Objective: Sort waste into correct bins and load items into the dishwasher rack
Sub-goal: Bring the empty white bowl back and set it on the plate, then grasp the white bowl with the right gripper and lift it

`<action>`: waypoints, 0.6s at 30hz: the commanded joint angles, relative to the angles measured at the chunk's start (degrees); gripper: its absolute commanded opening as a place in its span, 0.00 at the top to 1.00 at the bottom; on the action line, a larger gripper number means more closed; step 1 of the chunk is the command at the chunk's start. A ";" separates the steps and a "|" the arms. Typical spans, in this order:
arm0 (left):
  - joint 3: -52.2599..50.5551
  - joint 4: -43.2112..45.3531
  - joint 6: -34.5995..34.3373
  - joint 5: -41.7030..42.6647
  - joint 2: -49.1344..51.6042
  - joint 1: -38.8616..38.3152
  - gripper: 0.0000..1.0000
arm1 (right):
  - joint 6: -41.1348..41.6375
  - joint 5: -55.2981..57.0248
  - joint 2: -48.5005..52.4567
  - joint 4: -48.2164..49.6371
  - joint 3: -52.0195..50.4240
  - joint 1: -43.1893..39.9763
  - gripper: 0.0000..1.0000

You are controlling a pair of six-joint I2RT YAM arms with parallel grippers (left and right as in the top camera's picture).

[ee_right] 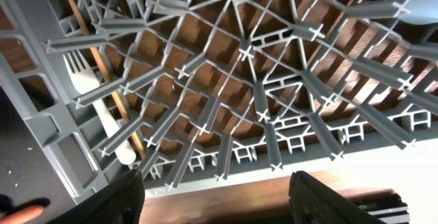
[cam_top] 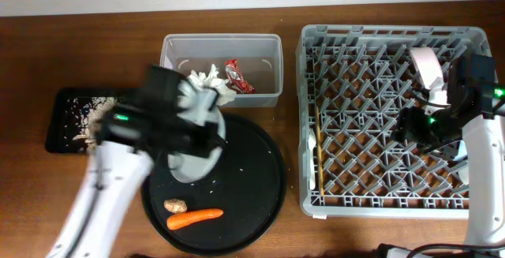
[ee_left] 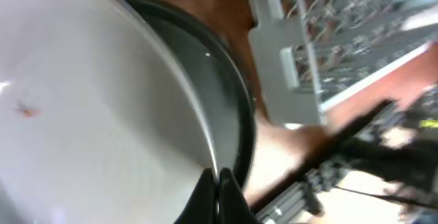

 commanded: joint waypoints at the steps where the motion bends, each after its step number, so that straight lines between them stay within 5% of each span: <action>1: -10.49 8.72 -5.95 -9.31 0.31 -11.08 1.00 | -0.48 0.50 -0.22 -0.28 0.00 -0.31 0.28; 6: -20.94 25.97 -5.97 -14.27 2.75 -20.04 0.99 | -0.48 0.50 -0.22 -0.28 0.00 -0.31 0.28; 9: -20.81 26.29 -5.97 -14.23 3.08 -20.50 0.42 | -0.48 0.50 -0.22 -0.31 0.00 -0.31 0.28; 11: -19.37 25.33 -5.95 -14.27 2.45 -20.46 0.33 | -0.50 0.50 -0.22 -0.33 0.00 -0.31 0.27; 18: -14.53 5.40 -5.95 -15.78 -10.91 3.50 0.21 | -5.18 -5.73 -0.96 -0.52 0.92 6.73 0.27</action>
